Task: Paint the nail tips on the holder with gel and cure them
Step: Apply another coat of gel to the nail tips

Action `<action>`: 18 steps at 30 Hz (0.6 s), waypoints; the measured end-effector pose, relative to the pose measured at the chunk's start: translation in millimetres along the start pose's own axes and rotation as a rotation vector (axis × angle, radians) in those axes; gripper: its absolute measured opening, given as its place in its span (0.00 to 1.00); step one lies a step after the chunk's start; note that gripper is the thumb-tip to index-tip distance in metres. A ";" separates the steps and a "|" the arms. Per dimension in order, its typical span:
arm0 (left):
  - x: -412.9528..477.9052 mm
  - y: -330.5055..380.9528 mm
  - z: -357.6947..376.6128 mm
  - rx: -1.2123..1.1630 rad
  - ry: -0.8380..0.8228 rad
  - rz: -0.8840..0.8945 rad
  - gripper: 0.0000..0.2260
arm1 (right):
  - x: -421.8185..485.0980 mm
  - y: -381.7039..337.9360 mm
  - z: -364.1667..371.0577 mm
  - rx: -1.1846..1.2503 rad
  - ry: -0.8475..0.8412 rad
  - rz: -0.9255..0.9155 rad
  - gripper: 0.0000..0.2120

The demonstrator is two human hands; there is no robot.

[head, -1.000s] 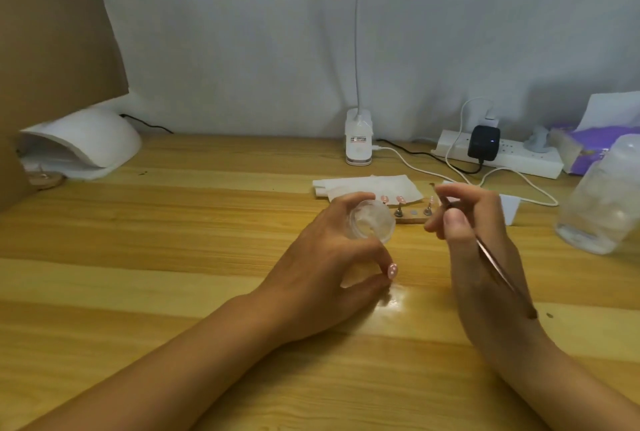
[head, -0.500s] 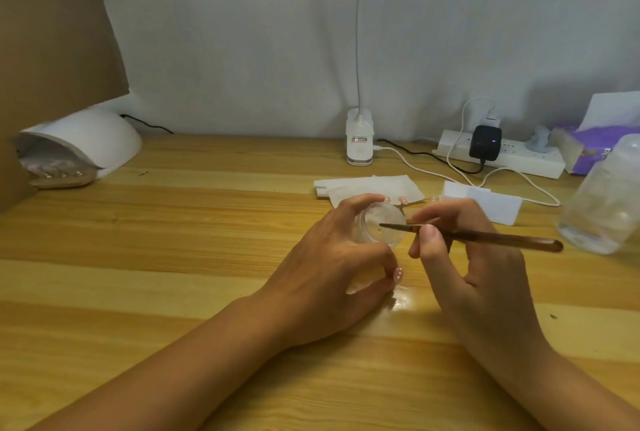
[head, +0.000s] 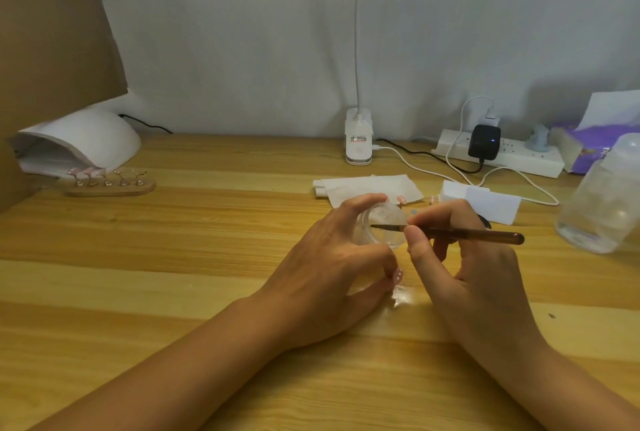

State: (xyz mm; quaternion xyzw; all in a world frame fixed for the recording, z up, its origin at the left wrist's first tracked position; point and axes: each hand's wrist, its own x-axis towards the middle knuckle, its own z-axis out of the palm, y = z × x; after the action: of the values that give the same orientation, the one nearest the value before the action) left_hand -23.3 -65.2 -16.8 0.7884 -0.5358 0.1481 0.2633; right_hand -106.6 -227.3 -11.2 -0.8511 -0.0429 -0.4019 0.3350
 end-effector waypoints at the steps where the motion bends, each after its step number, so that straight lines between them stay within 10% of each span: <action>1: 0.0 0.1 0.0 0.002 -0.001 0.000 0.06 | 0.0 0.0 0.0 0.002 -0.001 0.000 0.04; 18: 0.5 0.0 -1.1 -0.085 0.005 -0.122 0.05 | 0.2 -3.5 -3.0 0.113 0.036 -0.017 0.06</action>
State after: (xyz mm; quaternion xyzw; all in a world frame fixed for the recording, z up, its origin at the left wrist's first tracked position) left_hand -23.1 -65.0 -15.7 0.8074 -0.4919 0.1107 0.3064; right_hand -109.7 -226.4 -7.9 -0.8230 -0.0669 -0.4170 0.3799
